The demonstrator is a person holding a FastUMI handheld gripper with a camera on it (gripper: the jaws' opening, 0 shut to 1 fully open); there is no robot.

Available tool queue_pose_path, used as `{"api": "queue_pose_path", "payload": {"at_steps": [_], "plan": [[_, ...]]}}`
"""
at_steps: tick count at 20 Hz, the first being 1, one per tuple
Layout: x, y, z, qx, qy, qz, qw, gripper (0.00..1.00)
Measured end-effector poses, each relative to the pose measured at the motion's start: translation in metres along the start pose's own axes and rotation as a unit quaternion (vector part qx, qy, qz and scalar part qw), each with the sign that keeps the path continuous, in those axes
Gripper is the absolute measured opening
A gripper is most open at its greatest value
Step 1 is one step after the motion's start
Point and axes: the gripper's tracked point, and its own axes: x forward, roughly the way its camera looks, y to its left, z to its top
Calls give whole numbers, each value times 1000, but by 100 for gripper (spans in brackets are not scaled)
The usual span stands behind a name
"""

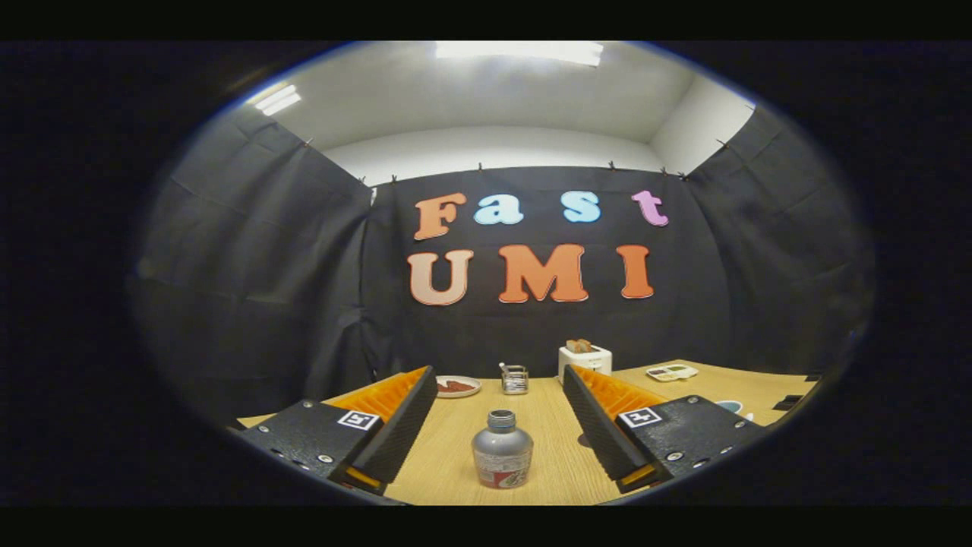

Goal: Take the bottle from table, then pour the juice into the cup, finally place the bottle on the coaster

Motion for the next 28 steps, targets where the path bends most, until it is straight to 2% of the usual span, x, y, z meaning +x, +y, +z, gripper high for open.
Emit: {"api": "queue_pose_path", "payload": {"at_steps": [7, 12, 16, 24, 26, 28], "plan": [[-7, -3, -29, 13, 0, -18, 1000, 98], [-4, -13, -85, 3, 50, -30, 998, 98], [3, 0, -125, 12, 94, -12, 995, 98], [19, 0, -173, -3, 143, -14, 990, 99], [20, -6, -180, 1, 149, -22, 989, 97], [21, -2, -182, 13, 149, -16, 989, 89]]}}
